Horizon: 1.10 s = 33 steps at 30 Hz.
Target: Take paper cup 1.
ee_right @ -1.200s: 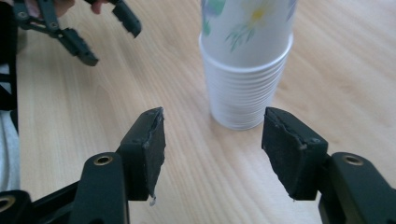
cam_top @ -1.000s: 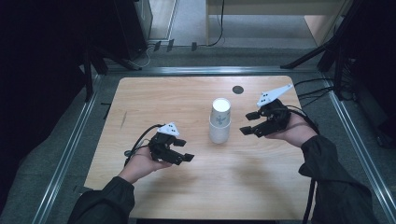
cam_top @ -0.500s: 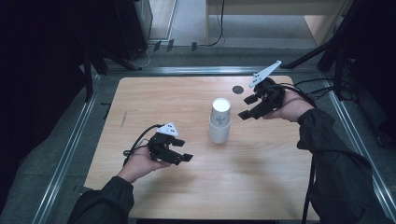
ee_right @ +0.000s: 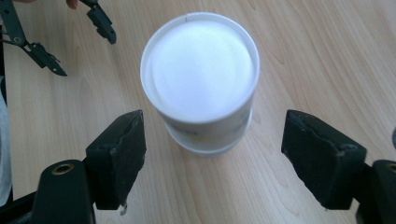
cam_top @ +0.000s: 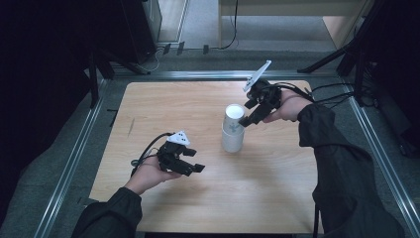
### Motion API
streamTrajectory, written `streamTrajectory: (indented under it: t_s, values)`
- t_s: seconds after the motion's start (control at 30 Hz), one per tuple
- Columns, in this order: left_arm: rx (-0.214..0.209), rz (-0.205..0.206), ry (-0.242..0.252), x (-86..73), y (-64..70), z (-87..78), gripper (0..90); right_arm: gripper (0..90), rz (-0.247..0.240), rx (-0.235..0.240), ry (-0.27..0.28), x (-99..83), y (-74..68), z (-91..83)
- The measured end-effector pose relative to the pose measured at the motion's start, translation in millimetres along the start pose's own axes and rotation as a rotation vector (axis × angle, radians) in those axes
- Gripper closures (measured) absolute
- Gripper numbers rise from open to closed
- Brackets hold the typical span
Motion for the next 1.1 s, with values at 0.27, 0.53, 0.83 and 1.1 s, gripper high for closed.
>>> streamTrajectory:
  t_s: [0.27,0.53,0.83,1.1]
  values:
    - [-0.003,0.006,-0.013,-0.2,1.5,2.1,30.1,21.1,-0.024,0.009,-0.032,14.1,-3.3,11.8]
    - [-0.005,0.004,-0.012,-0.3,1.4,1.7,30.1,21.6,-0.040,0.020,-0.047,23.7,-5.3,17.4]
    - [-0.005,0.007,-0.019,-0.5,1.8,2.1,30.1,31.3,-0.046,0.025,-0.053,30.8,-6.5,17.9]
    - [-0.006,0.005,-0.017,-0.6,1.4,2.0,30.1,32.8,-0.046,0.023,-0.052,31.2,-7.3,17.2]
Point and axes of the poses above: each handheld gripper's, and its own axes: z roughly forward along the jaws, x roughly out of its top, y roughly to its right, the point moved 1 cm from there along z, roughly forward along the jaws, and after that the axes turned 14 degrees about -x, right-handed, at the moved point
